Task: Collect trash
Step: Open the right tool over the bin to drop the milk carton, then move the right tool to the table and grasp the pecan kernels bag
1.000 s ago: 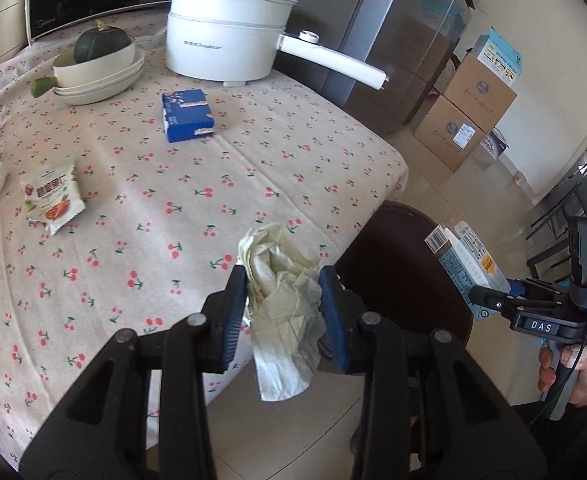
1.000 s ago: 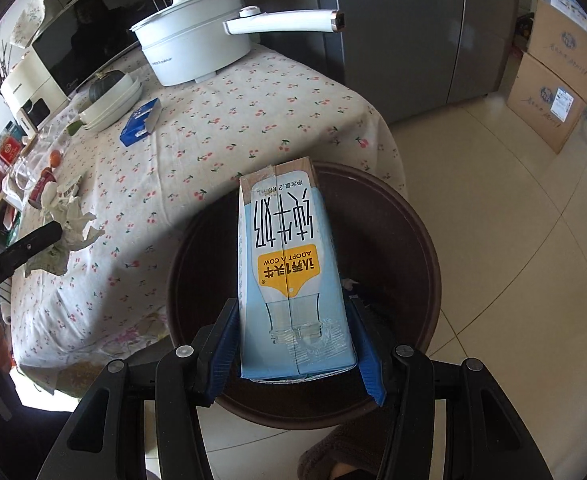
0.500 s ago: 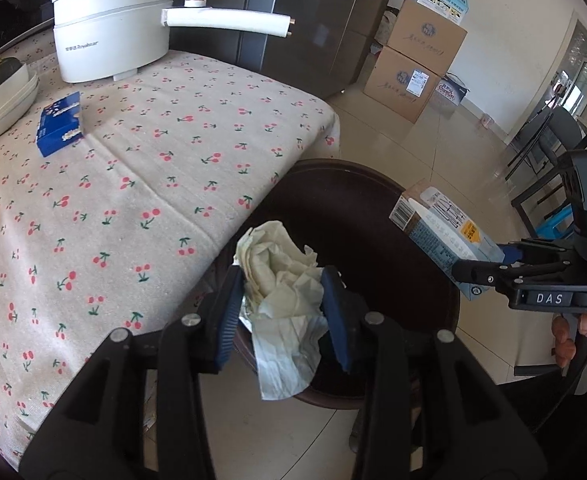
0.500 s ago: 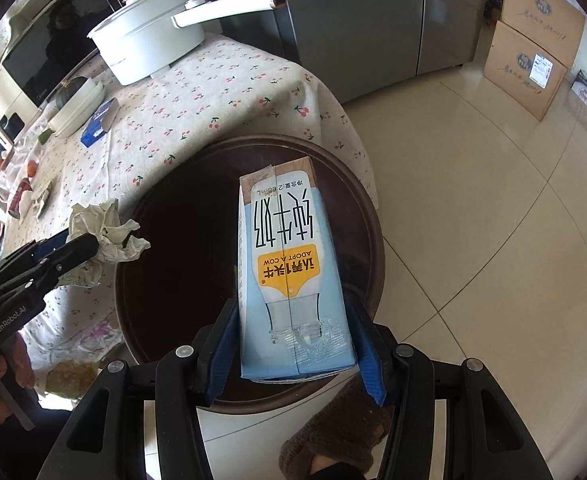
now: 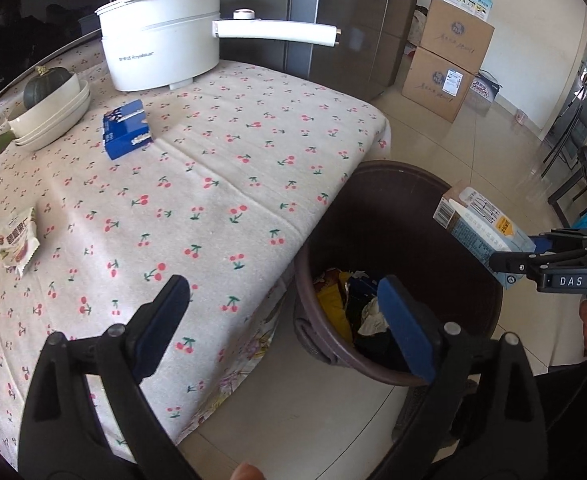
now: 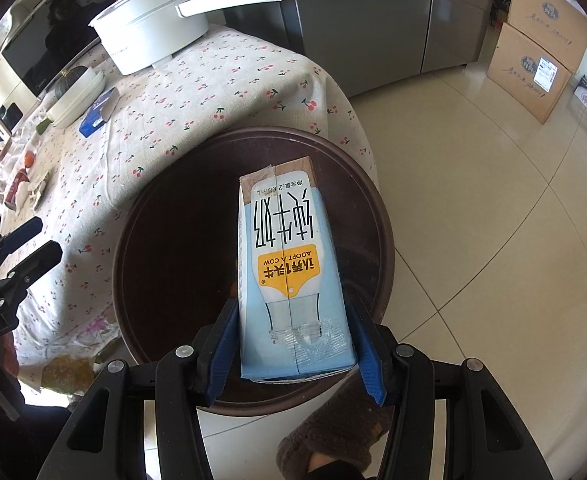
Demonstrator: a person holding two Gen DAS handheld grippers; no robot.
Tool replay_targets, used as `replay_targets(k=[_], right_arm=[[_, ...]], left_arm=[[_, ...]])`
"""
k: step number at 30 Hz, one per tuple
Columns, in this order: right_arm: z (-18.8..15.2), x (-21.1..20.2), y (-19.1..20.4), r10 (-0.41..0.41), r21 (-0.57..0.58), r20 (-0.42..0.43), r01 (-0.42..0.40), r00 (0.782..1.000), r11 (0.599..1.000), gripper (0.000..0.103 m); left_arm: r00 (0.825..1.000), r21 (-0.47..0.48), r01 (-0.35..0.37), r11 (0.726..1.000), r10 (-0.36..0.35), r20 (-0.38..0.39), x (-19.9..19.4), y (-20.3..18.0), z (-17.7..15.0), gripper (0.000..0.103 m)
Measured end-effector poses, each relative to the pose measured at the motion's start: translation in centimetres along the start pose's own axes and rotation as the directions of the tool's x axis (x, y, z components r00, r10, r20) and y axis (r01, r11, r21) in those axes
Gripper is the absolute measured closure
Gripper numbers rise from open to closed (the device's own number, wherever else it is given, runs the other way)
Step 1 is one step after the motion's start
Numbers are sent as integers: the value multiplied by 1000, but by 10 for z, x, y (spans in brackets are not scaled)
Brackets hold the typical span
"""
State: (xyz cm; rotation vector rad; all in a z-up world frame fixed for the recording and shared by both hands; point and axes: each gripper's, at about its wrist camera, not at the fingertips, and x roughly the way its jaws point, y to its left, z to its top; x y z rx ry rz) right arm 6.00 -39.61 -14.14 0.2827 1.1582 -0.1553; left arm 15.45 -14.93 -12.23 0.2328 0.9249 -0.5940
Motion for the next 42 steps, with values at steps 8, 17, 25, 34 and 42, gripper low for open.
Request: replay_targets(k=[8, 17, 25, 34, 42], right_arm=[[6, 6, 16, -15, -19, -16, 15, 1000, 1000, 48], [22, 1, 49, 0, -54, 7, 0, 1000, 999, 23], [36, -9, 100, 39, -112, 41, -34, 998, 993, 22], [53, -12, 158, 81, -183, 53, -70, 995, 981, 21], [74, -8, 216, 124, -232, 64, -107, 990, 967, 18]], left_arm=[[998, -61, -69, 996, 68, -8, -23, 38, -12, 6], [993, -144, -118, 983, 117, -13, -50, 83, -23, 4], [989, -204, -149, 968, 150, -10, -74, 118, -34, 3], [979, -258, -203, 945, 201, -32, -94, 160, -51, 3], [961, -291, -275, 916, 271, -54, -109, 205, -63, 1]])
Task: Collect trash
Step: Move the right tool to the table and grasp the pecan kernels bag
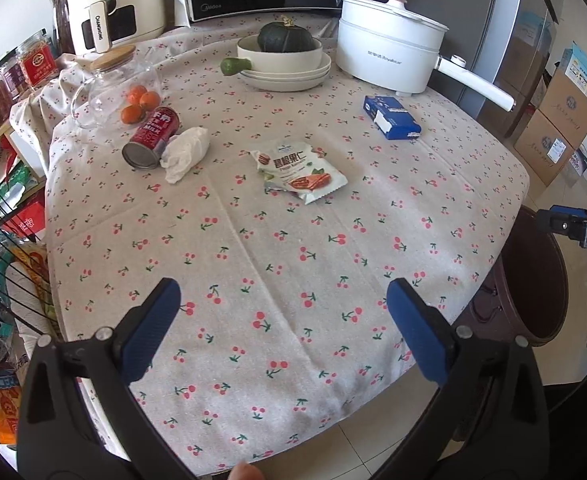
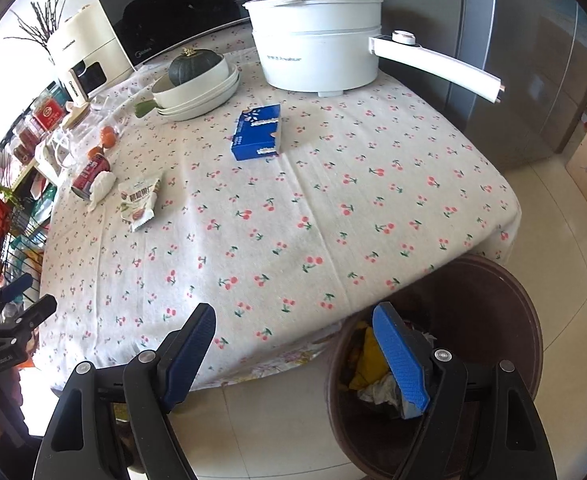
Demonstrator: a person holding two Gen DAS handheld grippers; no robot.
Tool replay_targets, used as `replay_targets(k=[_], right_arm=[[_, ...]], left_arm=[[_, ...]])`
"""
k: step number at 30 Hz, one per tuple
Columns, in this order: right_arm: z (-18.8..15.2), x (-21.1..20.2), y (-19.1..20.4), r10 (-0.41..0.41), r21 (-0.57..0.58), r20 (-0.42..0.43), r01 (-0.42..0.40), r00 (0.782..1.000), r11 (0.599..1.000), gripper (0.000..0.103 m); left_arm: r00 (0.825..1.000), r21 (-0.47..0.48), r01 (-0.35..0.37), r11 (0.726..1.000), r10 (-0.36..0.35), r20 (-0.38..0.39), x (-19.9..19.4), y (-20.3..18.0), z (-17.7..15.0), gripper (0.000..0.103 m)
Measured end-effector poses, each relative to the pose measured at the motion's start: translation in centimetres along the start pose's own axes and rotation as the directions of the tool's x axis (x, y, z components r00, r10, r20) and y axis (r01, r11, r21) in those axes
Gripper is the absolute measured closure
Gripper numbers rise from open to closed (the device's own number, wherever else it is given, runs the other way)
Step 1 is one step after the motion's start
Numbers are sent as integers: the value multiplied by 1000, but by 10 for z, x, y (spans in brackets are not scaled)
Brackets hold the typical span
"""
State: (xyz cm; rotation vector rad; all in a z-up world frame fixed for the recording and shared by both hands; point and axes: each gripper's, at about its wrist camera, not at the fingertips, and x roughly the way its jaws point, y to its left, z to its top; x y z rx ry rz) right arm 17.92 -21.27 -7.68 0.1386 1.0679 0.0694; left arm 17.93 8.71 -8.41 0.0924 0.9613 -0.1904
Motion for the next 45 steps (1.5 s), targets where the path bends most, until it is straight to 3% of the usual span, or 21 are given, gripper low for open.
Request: replay_targets(k=[8, 16, 20, 23, 27, 34, 37, 41, 45], right_arm=[[34, 33, 52, 26, -10, -4, -26, 1000, 1000, 10], [53, 83, 133, 107, -117, -34, -110, 994, 987, 10], [60, 111, 165, 144, -135, -35, -147, 989, 980, 10], [61, 135, 184, 156, -145, -39, -160, 987, 976, 10], [58, 164, 203, 107, -170, -42, -113, 993, 979, 7], [66, 180, 218, 4, -234, 70, 13, 998, 972, 5], [69, 182, 218, 1, -239, 93, 21, 996, 971, 12], [72, 177, 215, 25, -260, 95, 1, 995, 966, 39], [73, 168, 196, 71, -241, 57, -55, 996, 969, 49]], left_arm=[[996, -5, -87, 996, 87, -18, 10, 39, 8, 0], [989, -105, -137, 985, 131, -68, 20, 84, 8, 0], [979, -132, -197, 971, 189, -73, 21, 103, 5, 0], [978, -174, -203, 964, 192, -80, 22, 117, 4, 0], [981, -219, -189, 957, 176, -80, 24, 128, 4, 0], [985, -213, -167, 963, 153, -80, 33, 128, 9, 0], [989, -198, -146, 969, 136, -64, 41, 126, 18, 0], [995, -195, -102, 975, 99, -28, 61, 124, 36, 0], [997, -184, -70, 980, 73, 6, 88, 117, 56, 1]])
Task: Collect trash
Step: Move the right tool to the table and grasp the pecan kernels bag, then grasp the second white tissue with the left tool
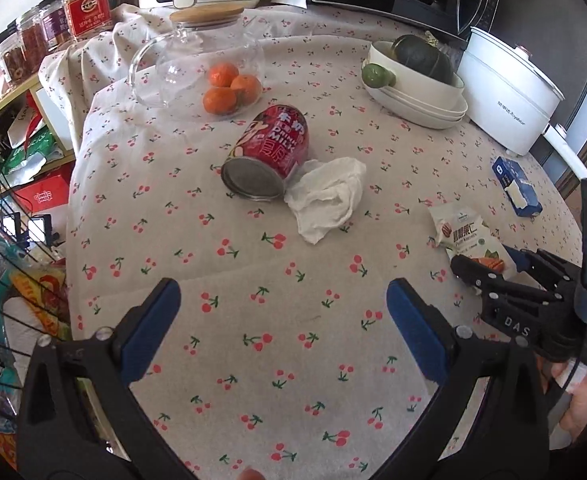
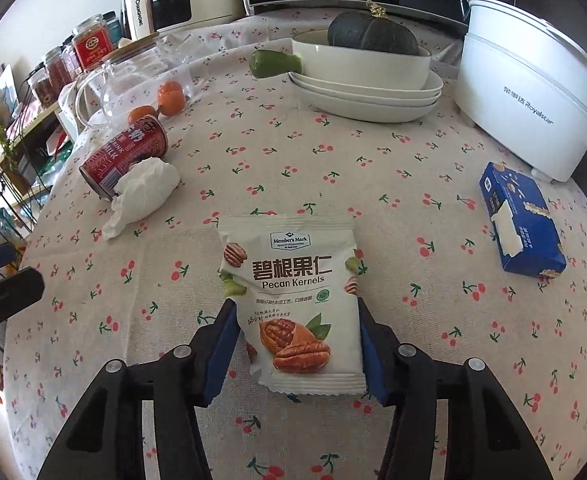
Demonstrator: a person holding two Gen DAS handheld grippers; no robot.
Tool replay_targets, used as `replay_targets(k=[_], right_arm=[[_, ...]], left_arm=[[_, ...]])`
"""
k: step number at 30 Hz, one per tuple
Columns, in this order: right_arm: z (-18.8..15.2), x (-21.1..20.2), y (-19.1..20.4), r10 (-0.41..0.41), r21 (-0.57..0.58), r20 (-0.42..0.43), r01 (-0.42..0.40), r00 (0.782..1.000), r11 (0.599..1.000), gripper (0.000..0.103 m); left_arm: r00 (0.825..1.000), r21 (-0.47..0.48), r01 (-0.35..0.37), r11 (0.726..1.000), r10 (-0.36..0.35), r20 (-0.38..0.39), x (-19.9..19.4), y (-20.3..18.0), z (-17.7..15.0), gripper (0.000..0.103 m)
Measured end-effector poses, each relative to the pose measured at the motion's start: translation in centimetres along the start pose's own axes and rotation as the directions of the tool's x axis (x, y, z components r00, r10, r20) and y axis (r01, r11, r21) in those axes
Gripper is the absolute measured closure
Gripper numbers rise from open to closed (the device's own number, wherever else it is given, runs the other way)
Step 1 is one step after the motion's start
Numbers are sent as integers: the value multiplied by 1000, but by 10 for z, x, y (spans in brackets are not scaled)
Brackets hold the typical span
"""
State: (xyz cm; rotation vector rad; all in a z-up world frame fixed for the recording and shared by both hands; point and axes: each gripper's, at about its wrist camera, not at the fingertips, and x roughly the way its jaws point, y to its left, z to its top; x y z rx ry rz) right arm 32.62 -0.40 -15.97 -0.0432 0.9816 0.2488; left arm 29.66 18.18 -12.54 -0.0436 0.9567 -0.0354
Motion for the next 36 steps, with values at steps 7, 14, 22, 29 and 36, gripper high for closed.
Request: replay_targets(k=[7, 14, 22, 29, 36], right_arm=[[-7, -23, -40, 25, 60, -28, -24, 999, 998, 51], [-16, -37, -62, -3, 36, -44, 4, 999, 999, 51], [-25, -55, -79, -21, 20, -43, 22, 999, 1000, 51], [-35, -84, -89, -17, 31, -13, 18, 1000, 999, 51], [-50, -124, -99, -7, 58, 28, 5, 1000, 998, 51]], left_arm=[[1000, -60, -7, 998, 9, 29, 45, -15, 17, 4], [995, -191, -44, 981, 60, 82, 63, -18, 28, 5], [993, -215, -55, 975, 76, 89, 66, -21, 33, 52], [998, -142, -8, 990, 17, 59, 45, -31, 19, 84], [998, -35, 20, 999, -18, 59, 7, -51, -4, 88]])
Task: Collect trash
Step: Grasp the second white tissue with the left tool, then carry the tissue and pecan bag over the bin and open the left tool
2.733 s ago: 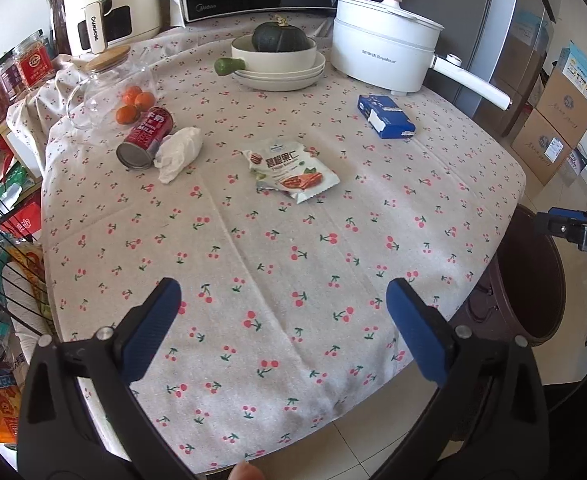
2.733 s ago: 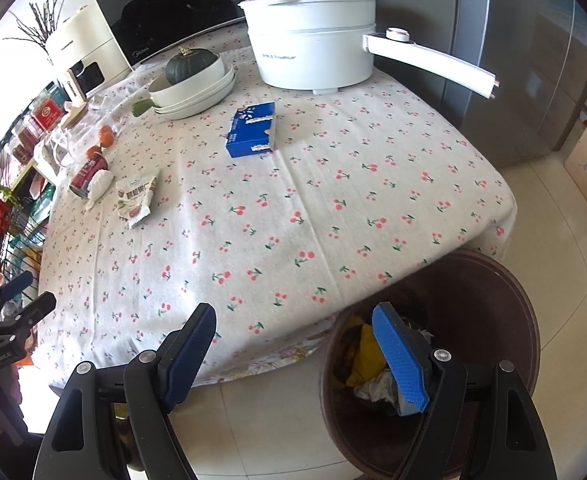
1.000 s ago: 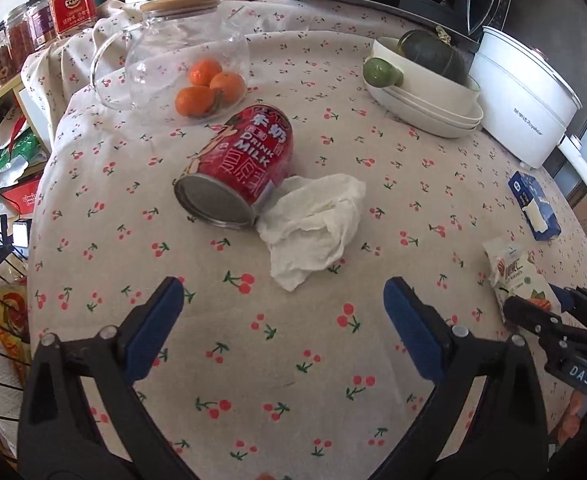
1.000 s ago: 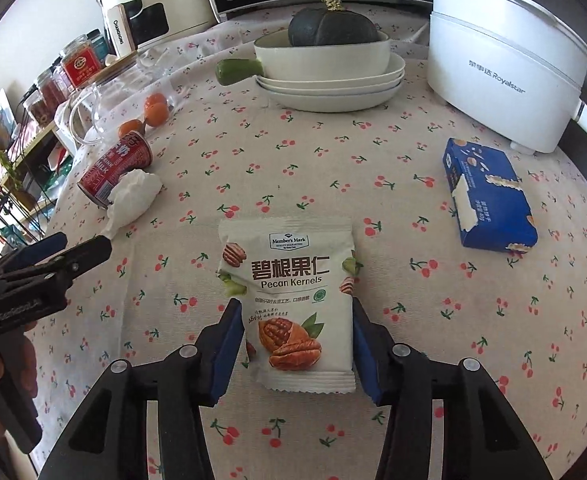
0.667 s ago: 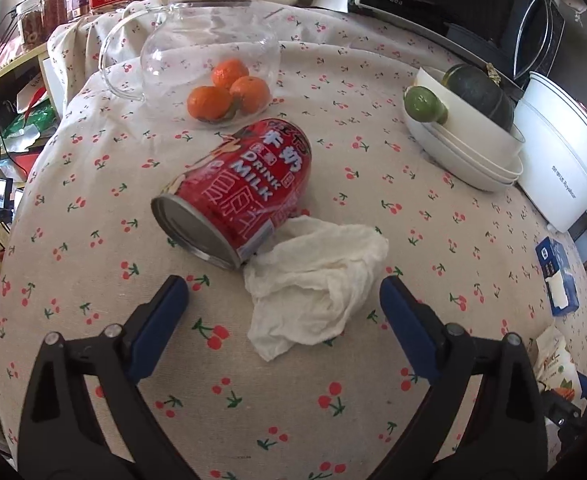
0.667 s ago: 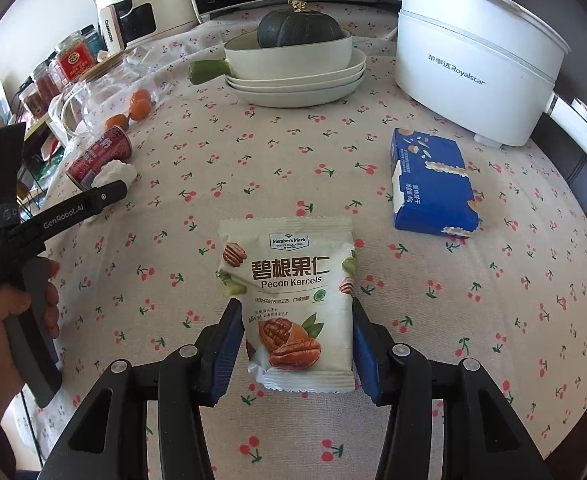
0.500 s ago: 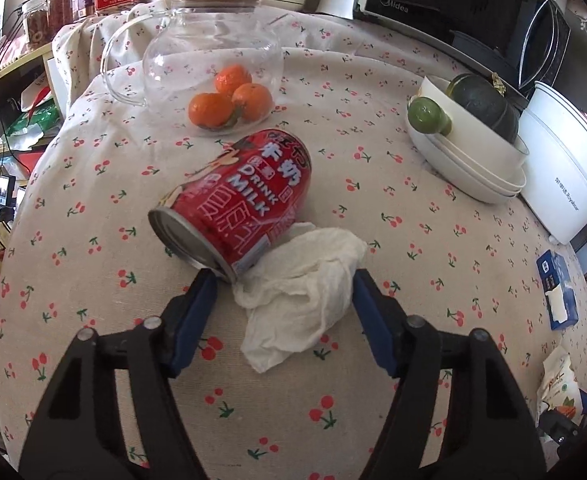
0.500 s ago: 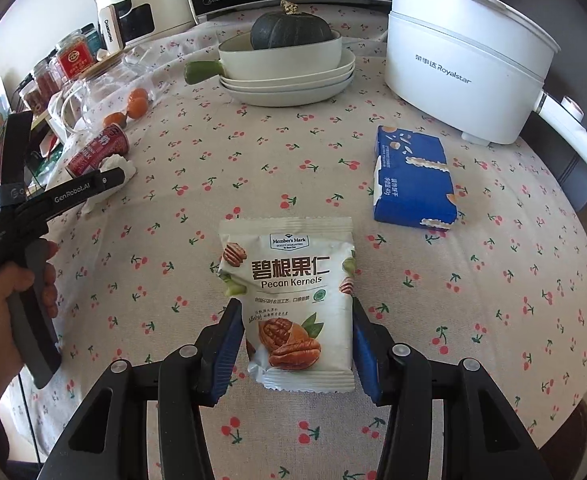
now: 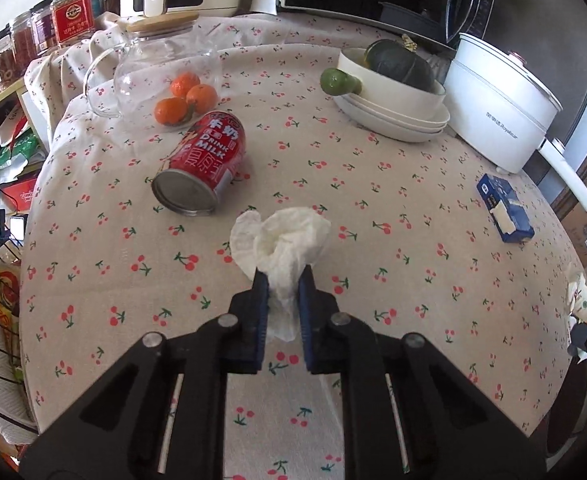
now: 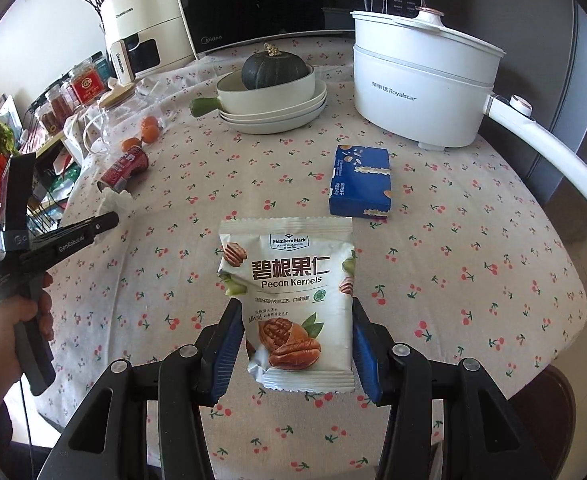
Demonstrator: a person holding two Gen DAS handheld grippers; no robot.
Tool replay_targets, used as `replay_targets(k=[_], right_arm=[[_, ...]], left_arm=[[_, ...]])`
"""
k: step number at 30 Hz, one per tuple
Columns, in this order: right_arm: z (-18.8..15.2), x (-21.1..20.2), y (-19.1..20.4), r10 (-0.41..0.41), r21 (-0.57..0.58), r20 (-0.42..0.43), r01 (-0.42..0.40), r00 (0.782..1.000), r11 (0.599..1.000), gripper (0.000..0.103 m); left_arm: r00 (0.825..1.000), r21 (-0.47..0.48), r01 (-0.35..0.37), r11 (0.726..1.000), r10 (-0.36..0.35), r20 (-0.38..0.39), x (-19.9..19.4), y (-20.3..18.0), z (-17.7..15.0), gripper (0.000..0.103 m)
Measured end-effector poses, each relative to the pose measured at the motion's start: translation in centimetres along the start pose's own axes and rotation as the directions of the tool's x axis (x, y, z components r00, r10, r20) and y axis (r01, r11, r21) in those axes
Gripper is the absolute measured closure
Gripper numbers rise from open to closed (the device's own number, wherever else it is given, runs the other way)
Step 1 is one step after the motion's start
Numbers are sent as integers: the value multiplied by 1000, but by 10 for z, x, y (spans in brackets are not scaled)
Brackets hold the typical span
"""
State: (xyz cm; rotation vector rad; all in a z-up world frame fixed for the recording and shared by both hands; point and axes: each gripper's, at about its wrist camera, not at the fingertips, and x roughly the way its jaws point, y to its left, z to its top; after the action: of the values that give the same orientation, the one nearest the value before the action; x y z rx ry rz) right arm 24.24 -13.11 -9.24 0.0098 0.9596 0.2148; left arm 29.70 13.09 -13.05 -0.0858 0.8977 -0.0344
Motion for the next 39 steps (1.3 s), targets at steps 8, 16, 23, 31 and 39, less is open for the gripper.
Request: replay_targets(k=[8, 16, 23, 31, 39], right_arm=[[-26, -45, -18, -14, 22, 37, 13, 999, 1000, 51], [-57, -81, -47, -53, 50, 57, 50, 997, 997, 51], [-83, -100, -80, -91, 81, 53, 87, 994, 993, 51], [-123, -110, -120, -156, 114, 19, 153, 988, 982, 51], [-161, -119, -156, -199, 165, -9, 198, 980, 966, 51]], left_arm=[[999, 97, 54, 994, -54, -7, -45, -31, -25, 88], [994, 137, 107, 985, -105, -25, -76, -57, -53, 88], [981, 161, 195, 967, -193, -29, -92, -89, -71, 88], [962, 248, 275, 929, -267, -65, -97, -137, -90, 88], [934, 364, 357, 860, -332, -131, -99, -202, -117, 88]])
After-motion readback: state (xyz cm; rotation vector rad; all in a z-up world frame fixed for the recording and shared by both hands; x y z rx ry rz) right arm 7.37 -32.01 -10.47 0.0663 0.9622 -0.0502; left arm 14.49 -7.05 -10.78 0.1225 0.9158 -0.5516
